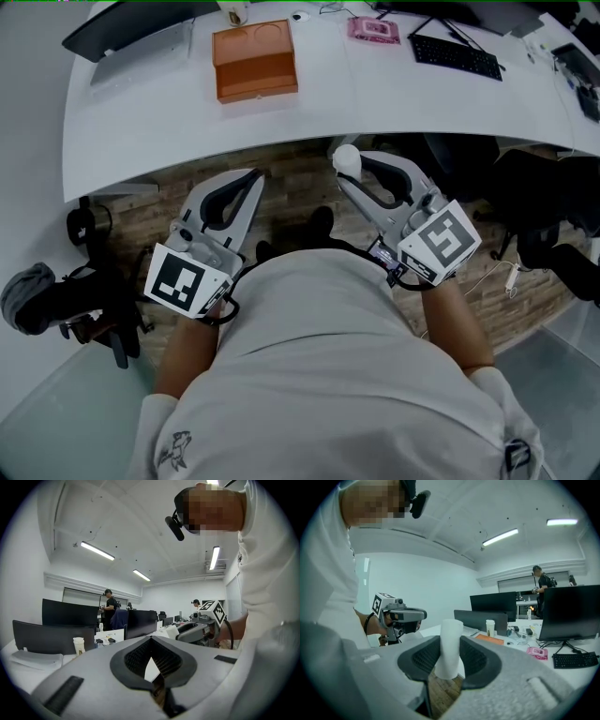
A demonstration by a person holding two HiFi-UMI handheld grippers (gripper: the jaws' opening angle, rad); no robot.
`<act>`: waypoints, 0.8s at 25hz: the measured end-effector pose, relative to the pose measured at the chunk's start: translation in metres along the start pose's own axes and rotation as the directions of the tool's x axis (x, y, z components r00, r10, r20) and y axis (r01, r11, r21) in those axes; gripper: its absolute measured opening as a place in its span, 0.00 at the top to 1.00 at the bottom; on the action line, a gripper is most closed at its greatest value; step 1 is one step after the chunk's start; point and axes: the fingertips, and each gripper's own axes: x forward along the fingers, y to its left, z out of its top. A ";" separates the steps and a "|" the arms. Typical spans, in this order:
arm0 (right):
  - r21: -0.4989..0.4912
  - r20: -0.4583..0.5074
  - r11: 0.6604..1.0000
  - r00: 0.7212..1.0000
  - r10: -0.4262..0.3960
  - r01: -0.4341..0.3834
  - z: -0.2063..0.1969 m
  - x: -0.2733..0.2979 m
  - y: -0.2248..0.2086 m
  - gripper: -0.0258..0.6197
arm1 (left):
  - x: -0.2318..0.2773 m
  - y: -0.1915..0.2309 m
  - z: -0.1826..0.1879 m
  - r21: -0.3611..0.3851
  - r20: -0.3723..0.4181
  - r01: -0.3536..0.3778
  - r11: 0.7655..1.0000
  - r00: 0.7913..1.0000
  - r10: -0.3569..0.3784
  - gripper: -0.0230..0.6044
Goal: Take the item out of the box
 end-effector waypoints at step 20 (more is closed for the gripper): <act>-0.092 0.085 0.993 0.994 -0.062 0.070 0.024 0.036 0.194 0.76 | -0.186 0.005 -0.004 -0.006 0.086 0.040 0.999 0.996 -0.039 0.97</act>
